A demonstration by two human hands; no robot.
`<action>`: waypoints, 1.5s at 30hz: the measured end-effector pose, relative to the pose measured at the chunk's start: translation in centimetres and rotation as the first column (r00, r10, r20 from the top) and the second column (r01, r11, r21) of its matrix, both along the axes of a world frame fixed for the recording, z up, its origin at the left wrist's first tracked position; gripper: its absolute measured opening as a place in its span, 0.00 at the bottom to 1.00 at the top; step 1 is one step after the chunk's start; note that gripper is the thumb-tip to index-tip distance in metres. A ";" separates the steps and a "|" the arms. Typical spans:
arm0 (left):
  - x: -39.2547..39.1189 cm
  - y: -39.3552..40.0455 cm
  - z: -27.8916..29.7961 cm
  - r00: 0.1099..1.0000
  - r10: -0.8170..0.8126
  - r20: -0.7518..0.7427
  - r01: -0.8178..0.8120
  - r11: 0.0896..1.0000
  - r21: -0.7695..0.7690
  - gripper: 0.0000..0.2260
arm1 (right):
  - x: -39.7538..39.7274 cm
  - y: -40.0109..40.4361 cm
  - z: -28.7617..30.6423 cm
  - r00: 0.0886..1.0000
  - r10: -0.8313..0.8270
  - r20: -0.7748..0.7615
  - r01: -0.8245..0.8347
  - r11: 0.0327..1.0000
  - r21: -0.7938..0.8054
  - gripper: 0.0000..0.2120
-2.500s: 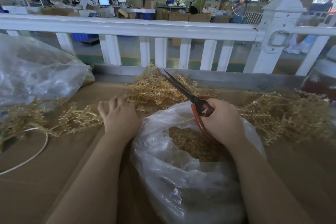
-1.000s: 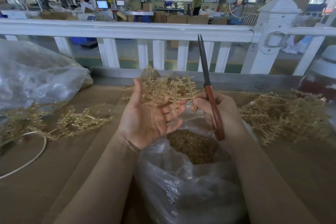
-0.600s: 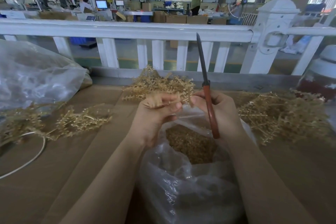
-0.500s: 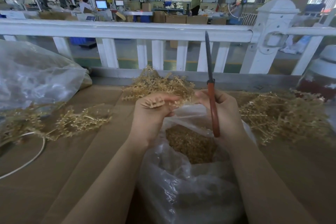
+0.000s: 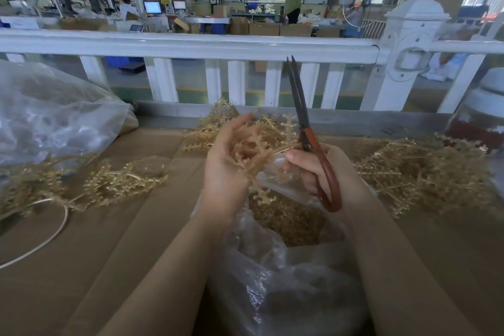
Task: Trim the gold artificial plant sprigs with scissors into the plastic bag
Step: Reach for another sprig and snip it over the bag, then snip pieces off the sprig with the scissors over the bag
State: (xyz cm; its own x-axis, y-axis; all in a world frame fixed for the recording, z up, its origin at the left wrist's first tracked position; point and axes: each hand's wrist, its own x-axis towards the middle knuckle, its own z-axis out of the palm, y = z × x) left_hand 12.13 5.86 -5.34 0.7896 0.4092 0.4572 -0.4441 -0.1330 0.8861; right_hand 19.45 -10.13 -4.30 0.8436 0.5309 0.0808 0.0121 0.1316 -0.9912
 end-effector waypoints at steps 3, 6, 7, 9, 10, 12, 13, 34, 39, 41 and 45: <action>0.2 0.6 0.3 0.967 -0.216 -0.138 0.134 0.885 -0.446 0.21 | 0.0 0.1 -0.2 0.997 -0.068 -0.031 0.070 0.994 0.082 0.03; -0.1 1.3 0.4 0.861 -0.464 -0.209 0.278 0.772 -0.572 0.32 | 0.2 0.1 -0.4 0.990 -0.134 -0.041 0.137 0.986 0.091 0.06; 0.0 1.4 0.3 0.831 -0.508 -0.226 0.325 0.774 -0.544 0.38 | 0.1 0.1 -0.3 0.988 -0.150 -0.040 0.153 0.986 0.071 0.06; 0.0 0.9 0.2 0.816 -0.495 -0.298 0.359 0.839 -0.410 0.33 | -0.1 0.2 -0.1 0.985 -0.165 -0.039 0.167 0.984 0.054 0.02; 0.0 0.5 0.0 0.820 -0.478 -0.314 0.369 0.862 -0.348 0.23 | -0.1 0.2 -0.2 0.985 -0.170 -0.035 0.172 0.984 0.054 0.03; -0.1 -0.3 -0.1 0.845 -0.456 -0.280 0.354 0.869 -0.345 0.04 | -0.2 0.4 -0.2 0.983 -0.183 -0.007 0.183 0.982 0.040 0.04; 0.0 -0.4 -0.3 0.857 -0.448 -0.253 0.341 0.863 -0.372 0.03 | -0.3 0.5 -0.1 0.983 -0.186 0.016 0.185 0.982 0.027 0.04; 0.4 -0.2 -0.8 0.864 -0.433 -0.258 0.313 0.861 -0.400 0.10 | -0.7 1.1 0.2 0.962 -0.151 0.227 0.169 0.984 -0.064 0.05; 0.3 -0.2 -0.9 0.839 -0.460 -0.291 0.310 0.844 -0.438 0.07 | -0.7 1.1 0.2 0.962 -0.146 0.229 0.165 0.984 -0.065 0.07; 0.3 -0.2 -0.7 0.843 -0.460 -0.279 0.313 0.841 -0.441 0.12 | -0.7 1.1 0.2 0.963 -0.152 0.223 0.169 0.984 -0.059 0.05; 0.3 -0.1 -0.3 0.913 -0.337 -0.229 0.186 0.845 -0.501 0.35 | -0.6 0.8 0.2 0.962 -0.197 0.191 0.207 0.978 -0.032 0.08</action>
